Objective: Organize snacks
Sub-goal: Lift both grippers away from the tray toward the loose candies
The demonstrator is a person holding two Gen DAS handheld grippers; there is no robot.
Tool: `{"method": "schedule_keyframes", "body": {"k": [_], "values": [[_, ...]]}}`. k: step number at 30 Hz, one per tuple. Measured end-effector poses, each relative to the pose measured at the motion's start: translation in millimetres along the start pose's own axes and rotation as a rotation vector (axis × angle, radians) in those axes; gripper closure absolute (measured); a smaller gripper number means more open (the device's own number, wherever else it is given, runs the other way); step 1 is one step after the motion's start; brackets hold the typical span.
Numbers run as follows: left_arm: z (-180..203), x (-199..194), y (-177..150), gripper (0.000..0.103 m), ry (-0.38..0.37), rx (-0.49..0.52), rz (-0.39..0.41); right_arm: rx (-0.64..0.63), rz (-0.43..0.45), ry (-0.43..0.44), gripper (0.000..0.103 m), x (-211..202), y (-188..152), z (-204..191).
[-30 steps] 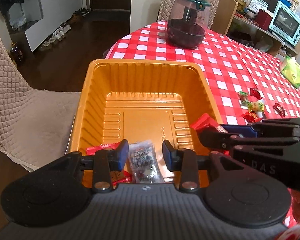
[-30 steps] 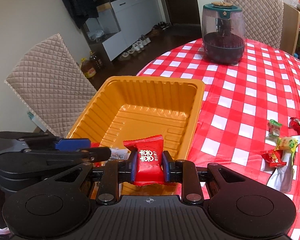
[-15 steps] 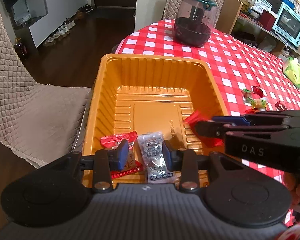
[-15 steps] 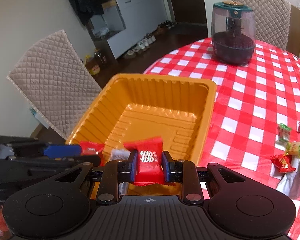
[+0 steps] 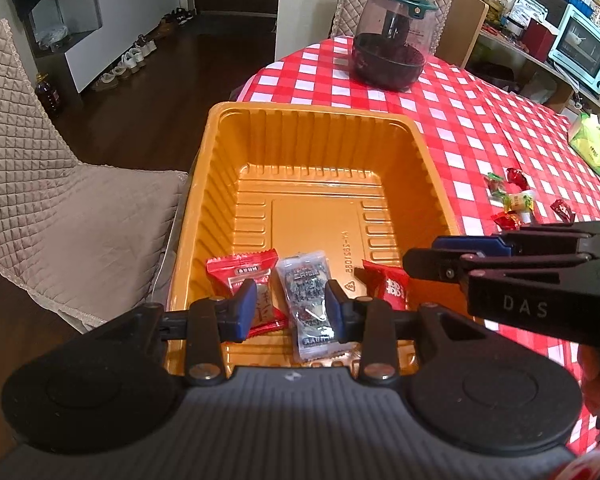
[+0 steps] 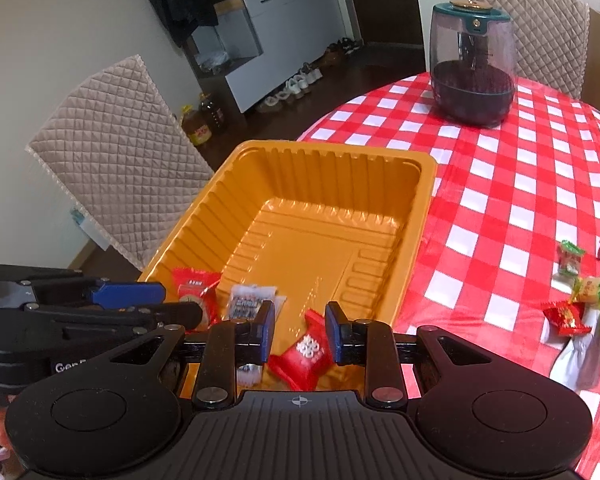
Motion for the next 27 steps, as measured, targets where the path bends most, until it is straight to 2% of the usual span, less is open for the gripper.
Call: {"method": "schedule_keyframes", "body": {"k": [10,27], "values": [[15,-18,-11,0.070,0.005,-0.013,0.022,0.001,0.003,0.026,0.075,-27,-15,5],[71,-43,-48,0.070,0.015,-0.031,0.047,-0.013,-0.002,0.061,0.075,-77,-57,29]]}}
Point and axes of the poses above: each gripper's, at about its wrist camera, not at the fingertips, and x roughly the way its jaws point, z to its right, y to its top, the point moved 5 cm from there along x, roughly the way its jaws point, and after that the axes turned 9 degrees about -y, right-handed, at the moved point
